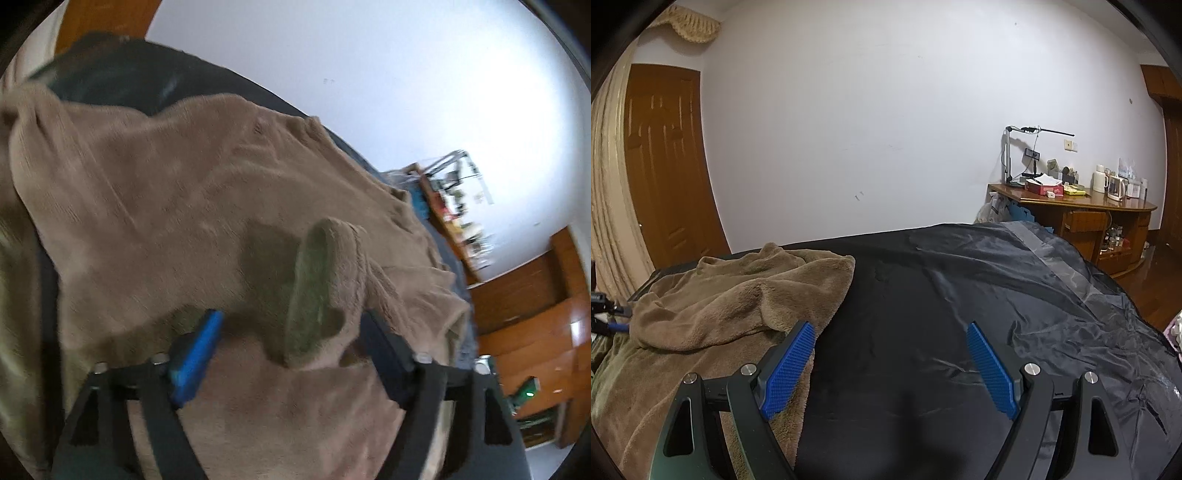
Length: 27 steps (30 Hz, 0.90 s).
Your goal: Fold clothes
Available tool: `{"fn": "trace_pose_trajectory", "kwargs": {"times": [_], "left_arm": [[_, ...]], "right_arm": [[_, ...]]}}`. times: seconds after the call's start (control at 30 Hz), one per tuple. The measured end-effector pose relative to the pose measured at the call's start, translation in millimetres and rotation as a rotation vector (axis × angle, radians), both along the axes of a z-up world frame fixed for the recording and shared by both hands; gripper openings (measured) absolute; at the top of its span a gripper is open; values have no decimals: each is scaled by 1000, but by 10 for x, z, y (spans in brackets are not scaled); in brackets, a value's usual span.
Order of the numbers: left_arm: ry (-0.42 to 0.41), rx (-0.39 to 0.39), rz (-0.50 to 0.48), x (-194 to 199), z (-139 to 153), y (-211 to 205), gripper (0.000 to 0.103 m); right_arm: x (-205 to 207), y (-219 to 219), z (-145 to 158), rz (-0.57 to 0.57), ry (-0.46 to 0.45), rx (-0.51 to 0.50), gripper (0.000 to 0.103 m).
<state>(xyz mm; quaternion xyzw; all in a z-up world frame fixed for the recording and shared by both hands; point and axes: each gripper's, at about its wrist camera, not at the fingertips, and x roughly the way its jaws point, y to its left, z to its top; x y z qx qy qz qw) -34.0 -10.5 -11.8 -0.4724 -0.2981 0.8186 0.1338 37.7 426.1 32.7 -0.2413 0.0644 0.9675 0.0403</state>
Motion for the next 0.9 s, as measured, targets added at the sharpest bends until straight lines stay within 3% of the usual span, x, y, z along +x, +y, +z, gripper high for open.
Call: {"fn": "trace_pose_trajectory", "kwargs": {"times": [0.17,0.53,0.6,0.63,0.67,0.77,0.9], "left_arm": [[40,34,-54,-54,-20,155,82],[28,-105,-139,-454,-37,674,82],[25,-120,-158,-478,-25,755,67],[23,-118,-166,-484,-14,782,44],[20,-100,-169,-479,9,786,35],[102,-100,-134,-384,267,765,27],[324,-211,-36,-28,824,603,27]], "right_arm": [[-1,-4,0,5,1,-2,87],[-6,-38,-4,15,0,8,87],[-5,-39,-8,16,-1,9,87],[-4,-39,-9,16,-1,8,87],[-5,-37,-9,16,-1,7,87],[-5,-26,-9,16,-2,3,87],[-11,-7,-12,10,-5,-8,87]]}}
